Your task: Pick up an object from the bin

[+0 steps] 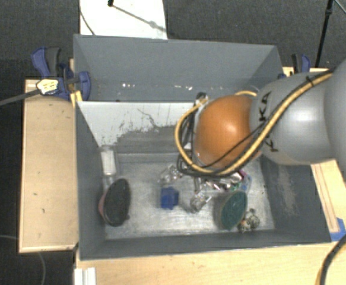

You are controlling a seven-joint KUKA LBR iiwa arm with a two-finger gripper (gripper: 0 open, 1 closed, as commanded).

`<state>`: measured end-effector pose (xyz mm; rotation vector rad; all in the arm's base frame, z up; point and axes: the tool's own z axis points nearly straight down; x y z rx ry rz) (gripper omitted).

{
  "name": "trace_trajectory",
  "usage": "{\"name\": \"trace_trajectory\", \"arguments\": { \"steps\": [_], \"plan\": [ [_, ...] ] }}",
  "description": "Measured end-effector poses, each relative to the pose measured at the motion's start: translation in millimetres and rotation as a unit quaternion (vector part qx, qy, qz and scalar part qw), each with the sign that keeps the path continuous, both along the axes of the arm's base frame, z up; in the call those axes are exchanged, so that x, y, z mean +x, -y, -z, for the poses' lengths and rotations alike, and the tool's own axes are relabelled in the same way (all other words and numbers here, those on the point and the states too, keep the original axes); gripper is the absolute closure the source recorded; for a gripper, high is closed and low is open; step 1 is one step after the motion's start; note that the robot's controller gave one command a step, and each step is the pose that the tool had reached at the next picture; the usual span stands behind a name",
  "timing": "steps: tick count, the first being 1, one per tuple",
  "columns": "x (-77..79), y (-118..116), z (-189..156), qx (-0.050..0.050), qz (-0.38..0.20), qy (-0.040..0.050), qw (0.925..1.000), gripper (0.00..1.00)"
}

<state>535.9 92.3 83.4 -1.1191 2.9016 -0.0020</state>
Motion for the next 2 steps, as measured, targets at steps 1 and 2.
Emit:
{"name": "trace_trajectory", "arguments": {
  "steps": [1, 2],
  "plan": [
    [-6.8, 3, 7, -0.003, 0.002, -0.0112, 0.9999, 1.0],
    [13.4, -4, -142, -0.005, -0.077, -0.0088, 0.997, 1.0]
  ]
}}
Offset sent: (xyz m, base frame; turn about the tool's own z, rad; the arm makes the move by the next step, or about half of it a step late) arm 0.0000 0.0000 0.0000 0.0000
